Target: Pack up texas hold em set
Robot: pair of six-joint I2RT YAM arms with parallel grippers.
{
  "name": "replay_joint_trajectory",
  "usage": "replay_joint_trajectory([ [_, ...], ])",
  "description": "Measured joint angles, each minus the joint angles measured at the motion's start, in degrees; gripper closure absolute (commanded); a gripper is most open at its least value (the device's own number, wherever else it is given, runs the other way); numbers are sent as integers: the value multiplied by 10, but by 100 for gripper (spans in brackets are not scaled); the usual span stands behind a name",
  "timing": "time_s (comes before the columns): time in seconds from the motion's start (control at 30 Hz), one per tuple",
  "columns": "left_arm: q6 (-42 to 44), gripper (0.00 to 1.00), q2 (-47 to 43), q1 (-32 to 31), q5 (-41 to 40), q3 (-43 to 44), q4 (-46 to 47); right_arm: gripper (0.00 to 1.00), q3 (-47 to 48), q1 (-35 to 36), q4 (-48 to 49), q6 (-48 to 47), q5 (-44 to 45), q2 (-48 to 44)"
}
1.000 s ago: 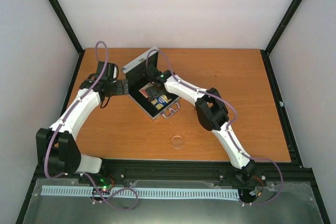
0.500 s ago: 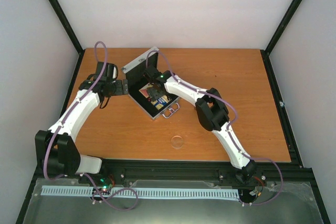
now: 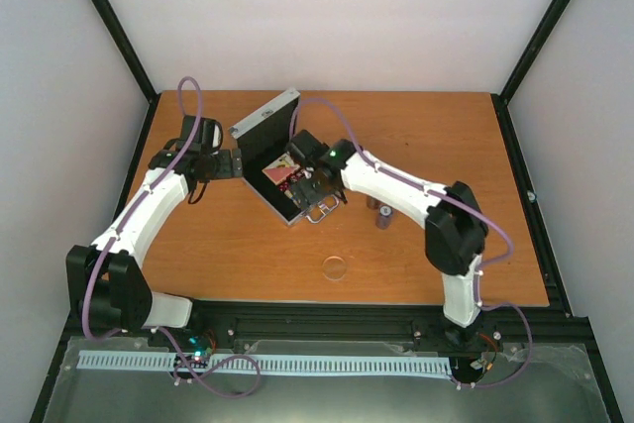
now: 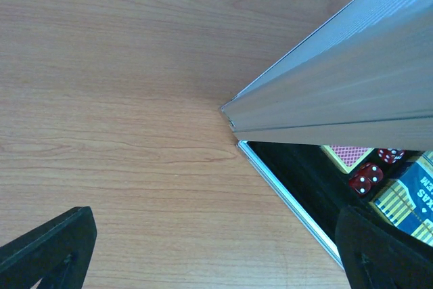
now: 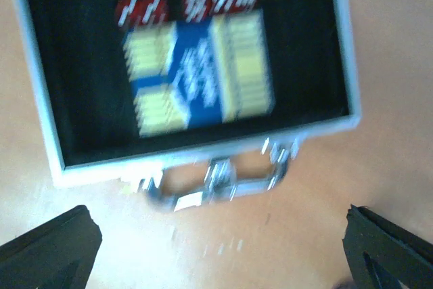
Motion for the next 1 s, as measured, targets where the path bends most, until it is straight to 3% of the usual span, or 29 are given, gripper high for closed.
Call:
replay_joint_trajectory([
  [0.2, -1, 0, 1, 0, 3, 5, 1, 0, -187, 58, -23, 23, -75, -122],
  [0.37, -5, 0, 1, 0, 11, 5, 1, 0, -288, 72, -25, 50, -117, -144],
  [0.7, -5, 0, 1, 0, 14, 5, 0, 0, -350, 106, 25, 89, -173, -141],
  [1.0, -5, 0, 0, 0, 14, 5, 0, 0, -364, 106, 46, 101, -172, -113],
])
